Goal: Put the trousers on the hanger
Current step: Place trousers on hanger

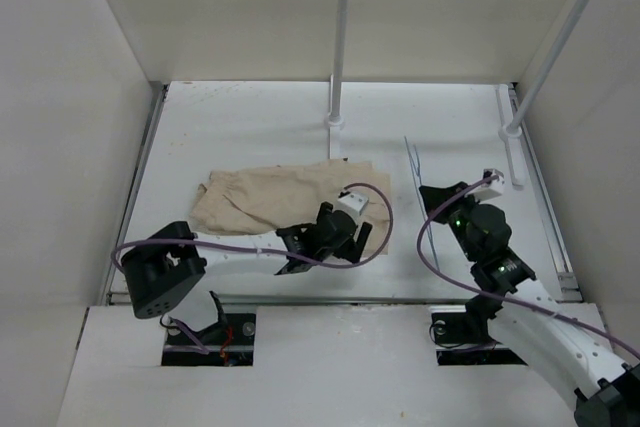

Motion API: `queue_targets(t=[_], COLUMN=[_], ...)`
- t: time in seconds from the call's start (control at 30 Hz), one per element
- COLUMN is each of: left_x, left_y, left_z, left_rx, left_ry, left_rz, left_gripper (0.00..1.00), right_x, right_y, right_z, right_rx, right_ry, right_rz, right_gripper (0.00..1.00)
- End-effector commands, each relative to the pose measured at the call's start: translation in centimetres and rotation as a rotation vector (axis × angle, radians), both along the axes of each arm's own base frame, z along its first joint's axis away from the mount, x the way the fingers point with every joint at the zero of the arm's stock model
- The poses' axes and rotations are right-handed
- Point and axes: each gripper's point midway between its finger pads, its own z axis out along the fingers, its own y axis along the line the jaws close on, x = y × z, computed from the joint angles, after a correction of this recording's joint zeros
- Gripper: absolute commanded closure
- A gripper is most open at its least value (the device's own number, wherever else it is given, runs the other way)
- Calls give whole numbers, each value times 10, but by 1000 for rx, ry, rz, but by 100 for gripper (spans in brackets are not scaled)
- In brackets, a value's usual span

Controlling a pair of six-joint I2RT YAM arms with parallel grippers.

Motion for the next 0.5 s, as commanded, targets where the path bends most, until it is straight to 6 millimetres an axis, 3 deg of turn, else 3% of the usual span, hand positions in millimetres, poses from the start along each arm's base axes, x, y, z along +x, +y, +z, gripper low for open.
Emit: queue_targets(t=[0.0,0.2,0.47], left_x=[-6,1,11], left_y=[-15,-42,-39], left_z=[13,8,-33], left_rx=[-25,15,111], left_ry=[-85,-175,-117], left_rz=[-87,-176,-175], left_gripper=[28,24,27], right_x=[0,-3,-6], right_y=[2,0,-2], right_z=[18,17,20], right_rx=[41,50,83], right_ry=[-62,-68,-80], right_rz=[11,9,14], right_gripper=[94,94,94])
